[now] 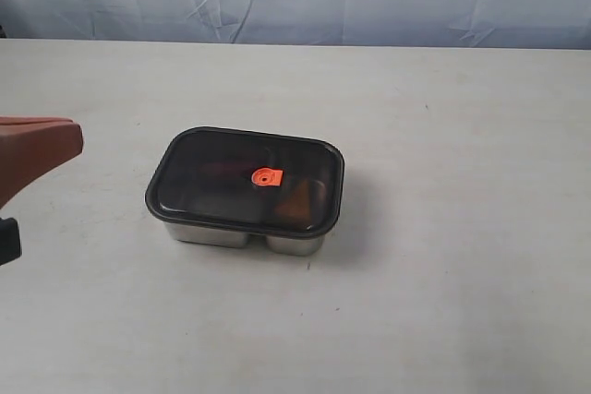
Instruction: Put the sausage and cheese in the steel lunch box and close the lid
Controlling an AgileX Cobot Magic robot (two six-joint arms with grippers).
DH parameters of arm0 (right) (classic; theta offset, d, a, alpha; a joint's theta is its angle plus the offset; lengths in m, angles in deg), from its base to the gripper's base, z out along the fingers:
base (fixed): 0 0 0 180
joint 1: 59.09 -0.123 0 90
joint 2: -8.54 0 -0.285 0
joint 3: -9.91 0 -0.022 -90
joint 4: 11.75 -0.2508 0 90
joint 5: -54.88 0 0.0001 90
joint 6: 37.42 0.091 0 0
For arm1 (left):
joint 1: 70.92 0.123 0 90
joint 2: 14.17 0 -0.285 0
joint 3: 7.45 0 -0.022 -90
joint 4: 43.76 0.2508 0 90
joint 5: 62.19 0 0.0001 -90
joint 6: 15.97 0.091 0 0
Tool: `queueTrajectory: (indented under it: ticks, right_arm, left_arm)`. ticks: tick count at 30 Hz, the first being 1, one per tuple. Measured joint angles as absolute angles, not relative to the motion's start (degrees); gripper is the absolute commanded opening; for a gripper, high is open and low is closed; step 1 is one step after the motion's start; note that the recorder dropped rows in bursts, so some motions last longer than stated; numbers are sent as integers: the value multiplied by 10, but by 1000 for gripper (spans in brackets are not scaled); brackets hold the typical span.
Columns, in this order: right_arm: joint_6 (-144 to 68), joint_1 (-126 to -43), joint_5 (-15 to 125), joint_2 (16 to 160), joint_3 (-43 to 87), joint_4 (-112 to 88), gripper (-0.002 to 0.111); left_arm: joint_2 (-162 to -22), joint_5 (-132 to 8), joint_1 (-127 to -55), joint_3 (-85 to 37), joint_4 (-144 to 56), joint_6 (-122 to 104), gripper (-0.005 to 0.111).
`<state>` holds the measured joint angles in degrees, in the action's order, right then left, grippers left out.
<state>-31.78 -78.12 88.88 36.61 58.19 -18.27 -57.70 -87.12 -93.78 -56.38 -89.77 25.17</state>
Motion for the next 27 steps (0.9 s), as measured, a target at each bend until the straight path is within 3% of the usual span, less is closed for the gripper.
queueTrajectory:
  ticks: [4, 8, 27]
  right_arm:
    - [-330, -657, 776, 274, 682, -194, 0]
    - [-354, -595, 741, 219, 739, -186, 0]
    - [-374, -582, 744, 168, 867, -130, 0]
  left_arm:
    - [-577, -870, -938, -564, -898, 252, 0]
    - [-577, -870, -938, -564, -898, 252, 0]
    - [-577, -870, -938, -564, -889, 252, 0]
